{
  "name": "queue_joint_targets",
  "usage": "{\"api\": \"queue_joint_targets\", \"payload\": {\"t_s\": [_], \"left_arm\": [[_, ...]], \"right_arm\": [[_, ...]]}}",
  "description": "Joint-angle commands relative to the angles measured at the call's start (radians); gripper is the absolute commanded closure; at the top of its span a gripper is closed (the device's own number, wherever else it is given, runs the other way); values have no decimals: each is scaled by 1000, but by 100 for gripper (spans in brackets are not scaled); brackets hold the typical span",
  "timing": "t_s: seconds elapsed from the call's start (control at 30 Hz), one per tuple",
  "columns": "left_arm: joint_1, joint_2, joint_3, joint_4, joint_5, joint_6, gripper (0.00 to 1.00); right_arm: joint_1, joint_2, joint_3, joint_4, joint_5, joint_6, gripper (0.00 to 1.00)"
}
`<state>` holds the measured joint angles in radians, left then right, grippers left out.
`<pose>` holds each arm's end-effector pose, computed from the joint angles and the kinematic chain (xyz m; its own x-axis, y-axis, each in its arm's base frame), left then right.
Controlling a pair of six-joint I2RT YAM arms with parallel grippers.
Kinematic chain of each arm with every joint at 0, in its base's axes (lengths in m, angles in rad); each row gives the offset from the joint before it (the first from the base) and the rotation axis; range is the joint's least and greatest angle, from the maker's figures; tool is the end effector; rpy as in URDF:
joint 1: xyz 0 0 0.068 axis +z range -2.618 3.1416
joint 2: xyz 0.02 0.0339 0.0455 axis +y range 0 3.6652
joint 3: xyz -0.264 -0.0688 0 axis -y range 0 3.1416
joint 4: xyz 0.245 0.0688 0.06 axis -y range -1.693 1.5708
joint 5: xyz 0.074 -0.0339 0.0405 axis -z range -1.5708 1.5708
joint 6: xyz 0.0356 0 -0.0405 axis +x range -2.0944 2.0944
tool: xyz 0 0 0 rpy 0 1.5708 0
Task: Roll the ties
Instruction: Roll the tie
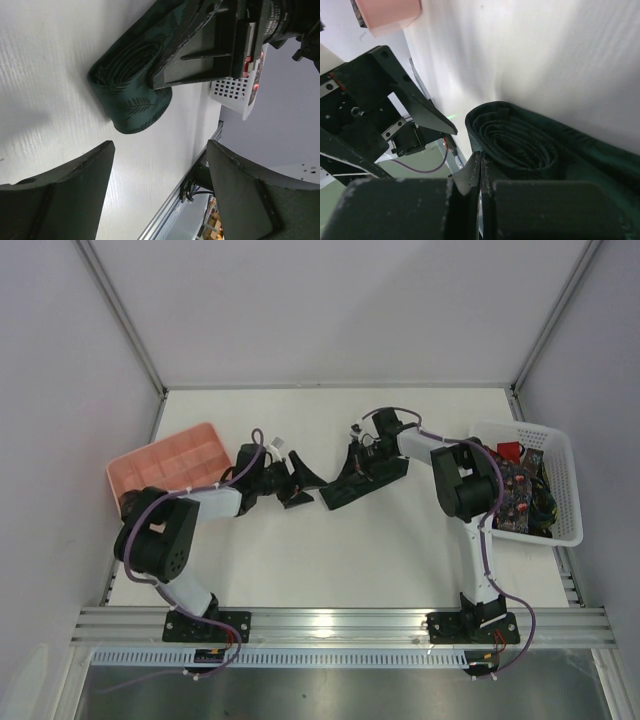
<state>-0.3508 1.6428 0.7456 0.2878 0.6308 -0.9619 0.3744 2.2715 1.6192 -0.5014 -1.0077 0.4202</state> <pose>0.2961 -0.1307 0.1639 -0.9076 -0.3732 -0.1921 -0.0224 0.5000 -0.8657 0.4162 0.1959 0.1292 -0.9866 -0.1537 -0.0545 -0.1222 0.4756 0.8711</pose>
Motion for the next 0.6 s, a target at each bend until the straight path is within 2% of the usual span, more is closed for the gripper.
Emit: {"api": "queue_joint_targets", "payload": {"t_s": [0.0, 0.2, 0.27, 0.33, 0.57], "left_arm": [[1, 52, 0, 96, 35, -29, 18], [-27, 172, 49, 131, 41, -44, 19], [-37, 196, 51, 148, 32, -87, 19], [-45, 224, 43, 238, 36, -157, 20], [-74, 244, 90, 166, -9, -201, 20]], "right_arm": [[-14, 36, 5, 30, 7, -41, 100], [-17, 79, 8, 29, 15, -57, 100], [-20, 77, 1, 38, 12, -51, 100], [-23, 69, 1, 46, 6, -38, 100], [-26, 20, -16, 135, -22, 63, 100]]}}
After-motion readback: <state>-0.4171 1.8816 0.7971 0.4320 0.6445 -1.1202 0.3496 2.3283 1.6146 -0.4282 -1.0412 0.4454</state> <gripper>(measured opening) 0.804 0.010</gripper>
